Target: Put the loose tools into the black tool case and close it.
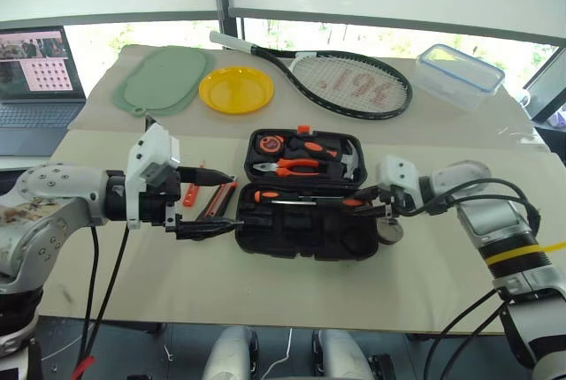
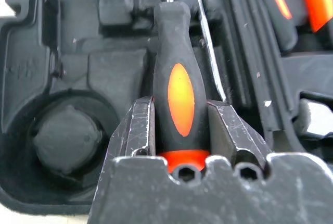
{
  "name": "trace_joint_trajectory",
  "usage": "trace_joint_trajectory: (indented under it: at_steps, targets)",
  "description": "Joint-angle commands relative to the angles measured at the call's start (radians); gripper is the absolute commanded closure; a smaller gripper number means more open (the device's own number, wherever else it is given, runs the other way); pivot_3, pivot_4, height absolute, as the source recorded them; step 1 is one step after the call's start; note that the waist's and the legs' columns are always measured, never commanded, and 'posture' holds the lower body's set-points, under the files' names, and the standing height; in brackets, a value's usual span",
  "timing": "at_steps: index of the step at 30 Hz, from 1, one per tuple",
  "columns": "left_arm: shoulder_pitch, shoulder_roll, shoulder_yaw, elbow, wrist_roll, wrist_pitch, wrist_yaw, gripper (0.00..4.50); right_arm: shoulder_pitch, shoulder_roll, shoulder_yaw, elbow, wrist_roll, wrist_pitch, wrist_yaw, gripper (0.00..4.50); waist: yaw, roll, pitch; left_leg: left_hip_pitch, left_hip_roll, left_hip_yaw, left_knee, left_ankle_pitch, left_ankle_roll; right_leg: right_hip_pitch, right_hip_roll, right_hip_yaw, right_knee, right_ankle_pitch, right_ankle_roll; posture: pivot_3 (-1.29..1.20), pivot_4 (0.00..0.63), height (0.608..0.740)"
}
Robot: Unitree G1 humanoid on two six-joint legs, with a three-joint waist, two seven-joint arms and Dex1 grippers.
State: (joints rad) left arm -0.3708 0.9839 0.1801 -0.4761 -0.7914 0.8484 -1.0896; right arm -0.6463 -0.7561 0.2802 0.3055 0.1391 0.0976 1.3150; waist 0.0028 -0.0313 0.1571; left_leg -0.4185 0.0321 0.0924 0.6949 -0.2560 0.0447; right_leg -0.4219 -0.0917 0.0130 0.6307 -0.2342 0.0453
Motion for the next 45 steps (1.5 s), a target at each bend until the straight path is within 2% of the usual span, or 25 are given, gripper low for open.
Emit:
trace_joint_trajectory:
  at_steps: [1,6,8,9,12,16,20,26,36,42,45]
  targets:
    - [-0.028,0.008,0.008,-0.014,-0.01,-0.017,0.005,0.0,-0.016,0.008,-0.013,-0.003,-0.016,-0.03,0.012,3.48,-0.002,0.0,0.0,0.0,0.0,0.0,0.0,0.0,0.0,0.0,0.0,0.0,0.0,0.0,0.0,0.0,0.15,0.738]
    - [-0.045,-0.001,-0.007,-0.008,-0.003,-0.023,0.013,0.0,-0.009,0.013,-0.02,-0.03,-0.009,0.005,0.015,3.48,-0.004,0.0,0.0,0.0,0.0,0.0,0.0,0.0,0.0,0.0,0.0,0.0,0.0,0.0,0.0,0.0,0.15,0.738]
    - [-0.048,-0.003,-0.011,-0.004,0.0,-0.025,0.013,0.0,-0.008,0.016,-0.036,-0.057,0.016,0.031,0.017,2.48,-0.004,0.0,0.0,0.0,0.0,0.0,0.0,0.0,0.0,0.0,0.0,0.0,0.0,0.0,0.0,0.0,0.15,0.738]
    - [-0.048,-0.003,-0.012,-0.001,0.001,-0.027,0.013,0.0,-0.008,0.018,-0.044,-0.071,0.029,0.047,0.016,2.3,-0.004,0.0,0.0,0.0,0.0,0.0,0.0,0.0,-0.001,0.0,0.0,0.0,0.0,0.0,0.0,0.0,0.15,0.738]
    - [-0.049,-0.007,-0.019,0.008,0.009,-0.036,0.011,0.0,-0.026,0.024,-0.085,-0.139,0.088,0.134,0.008,1.25,-0.004,0.0,0.0,0.0,0.0,0.0,0.0,0.0,-0.001,0.0,0.0,0.0,0.0,0.0,0.0,0.0,0.15,0.738]
    - [-0.052,-0.017,-0.035,0.017,0.017,-0.051,0.013,0.0,-0.034,0.052,-0.111,-0.199,0.136,0.233,-0.028,1.25,-0.004,0.0,0.0,0.0,0.0,0.0,0.0,0.0,-0.001,0.0,0.0,0.0,0.001,0.0,0.0,0.0,0.15,0.738]
    - [-0.052,-0.021,-0.05,0.022,0.027,-0.065,0.01,0.0,-0.019,0.103,-0.105,-0.194,0.125,0.257,-0.083,2.35,-0.002,0.0,0.0,0.0,0.0,0.0,0.0,0.0,-0.001,0.0,0.0,-0.001,0.0,0.0,0.0,0.0,0.15,0.738]
    - [-0.061,-0.03,-0.06,0.03,0.042,-0.077,0.008,0.0,0.013,0.167,-0.094,-0.171,0.104,0.264,-0.146,4.36,-0.002,0.0,0.0,0.0,0.0,0.0,0.0,0.0,-0.001,0.0,0.001,0.0,0.001,0.0,-0.001,0.0,0.15,0.738]
    - [-0.068,-0.031,-0.069,0.042,0.049,-0.091,0.006,0.0,0.055,0.179,-0.002,-0.157,0.022,0.224,-0.136,4.44,-0.005,0.0,0.0,0.0,0.0,0.0,0.0,0.0,-0.001,0.0,0.001,0.0,0.001,0.0,-0.001,0.0,0.15,0.738]
    - [-0.068,-0.03,-0.082,0.049,0.061,-0.105,0.004,0.0,0.03,0.205,0.078,-0.089,-0.131,0.182,-0.241,4.44,-0.016,-0.001,-0.001,0.004,0.0,0.0,0.0,0.001,-0.001,0.002,0.001,0.0,0.001,0.0,-0.001,0.0,0.15,0.738]
    - [-0.067,-0.033,-0.084,0.05,0.067,-0.108,0.007,0.0,0.033,0.195,0.084,-0.129,-0.141,0.186,-0.234,4.44,-0.018,-0.001,-0.001,0.006,0.001,0.0,-0.001,0.002,-0.003,0.003,0.002,0.0,0.003,0.002,-0.003,0.0,0.15,0.738]
